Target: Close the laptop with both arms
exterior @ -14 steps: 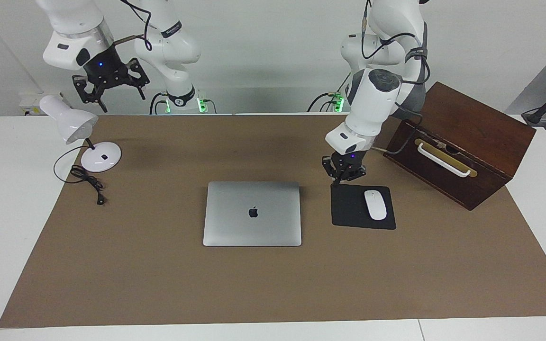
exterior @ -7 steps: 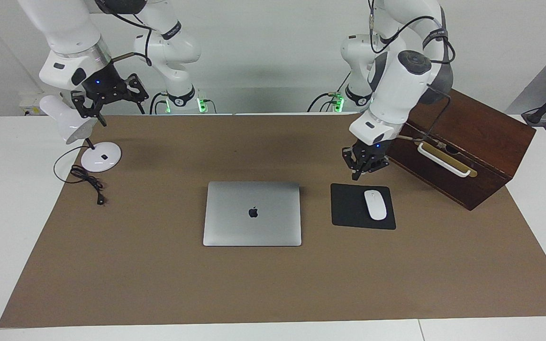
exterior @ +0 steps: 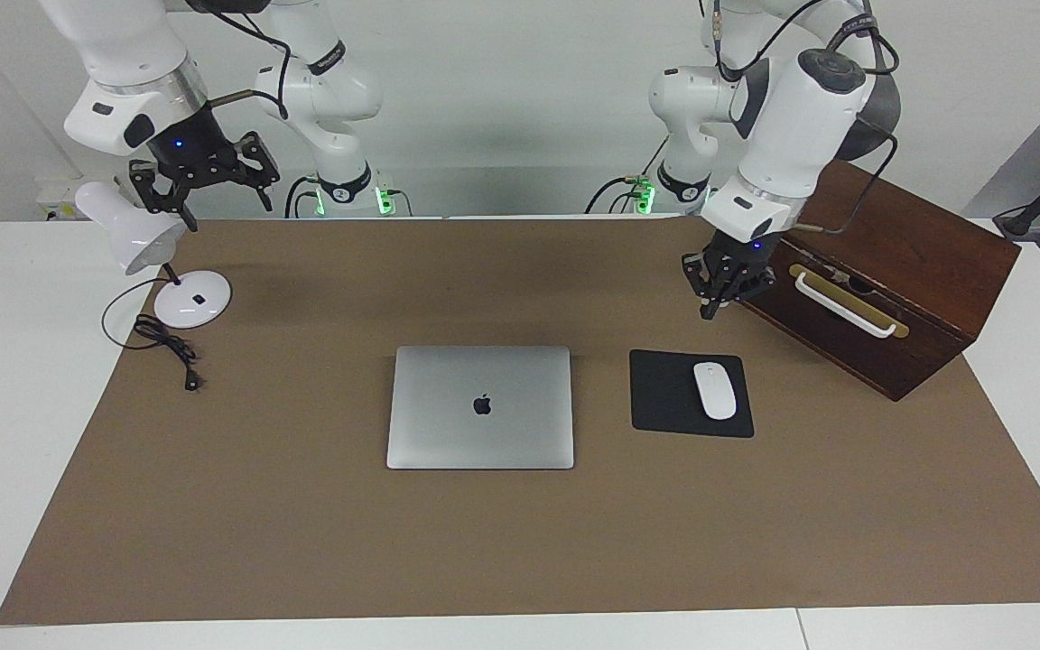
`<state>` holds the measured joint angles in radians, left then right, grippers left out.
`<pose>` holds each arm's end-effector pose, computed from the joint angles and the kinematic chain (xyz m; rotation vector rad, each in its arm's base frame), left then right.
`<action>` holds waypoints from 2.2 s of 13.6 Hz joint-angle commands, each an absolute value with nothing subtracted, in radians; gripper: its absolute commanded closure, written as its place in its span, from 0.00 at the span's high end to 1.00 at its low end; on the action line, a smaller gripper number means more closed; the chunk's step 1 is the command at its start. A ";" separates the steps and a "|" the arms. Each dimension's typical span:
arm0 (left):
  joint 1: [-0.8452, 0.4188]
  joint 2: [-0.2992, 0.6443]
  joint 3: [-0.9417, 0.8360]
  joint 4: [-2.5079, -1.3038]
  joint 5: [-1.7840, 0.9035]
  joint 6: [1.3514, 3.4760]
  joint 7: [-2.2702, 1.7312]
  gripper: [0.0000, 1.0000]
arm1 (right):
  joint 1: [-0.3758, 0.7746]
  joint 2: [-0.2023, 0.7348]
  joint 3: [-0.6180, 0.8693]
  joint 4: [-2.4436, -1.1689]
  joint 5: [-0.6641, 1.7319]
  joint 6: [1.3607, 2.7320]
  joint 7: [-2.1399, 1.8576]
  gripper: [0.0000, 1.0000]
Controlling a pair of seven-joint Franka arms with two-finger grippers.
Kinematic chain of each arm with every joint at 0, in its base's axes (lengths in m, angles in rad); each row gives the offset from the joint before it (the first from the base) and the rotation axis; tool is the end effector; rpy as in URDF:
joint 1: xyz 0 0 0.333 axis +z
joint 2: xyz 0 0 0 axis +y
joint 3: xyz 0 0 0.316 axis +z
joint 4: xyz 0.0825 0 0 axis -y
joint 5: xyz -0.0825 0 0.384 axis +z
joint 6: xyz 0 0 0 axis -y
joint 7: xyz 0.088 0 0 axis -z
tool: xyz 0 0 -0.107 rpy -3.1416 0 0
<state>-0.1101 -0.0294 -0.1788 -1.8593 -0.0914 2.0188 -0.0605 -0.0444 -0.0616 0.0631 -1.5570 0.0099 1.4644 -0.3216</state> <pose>0.5467 -0.1691 0.5440 3.0038 -0.2968 0.2597 0.5241 0.0121 0.6549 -3.0852 -0.5312 0.0468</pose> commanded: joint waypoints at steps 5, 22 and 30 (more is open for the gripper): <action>-0.083 -0.097 -0.149 -1.839 -0.103 1.910 -0.038 0.00 | -0.041 -0.093 0.064 -1.555 -0.005 1.440 -0.279 1.00; -0.081 -0.175 0.031 -1.756 0.035 1.712 0.149 0.00 | -0.064 -0.087 0.061 -1.551 -0.006 1.433 -0.233 1.00; -0.061 -0.187 0.083 -1.756 0.035 1.715 0.219 0.00 | -0.064 -0.087 0.061 -1.551 -0.006 1.433 -0.232 1.00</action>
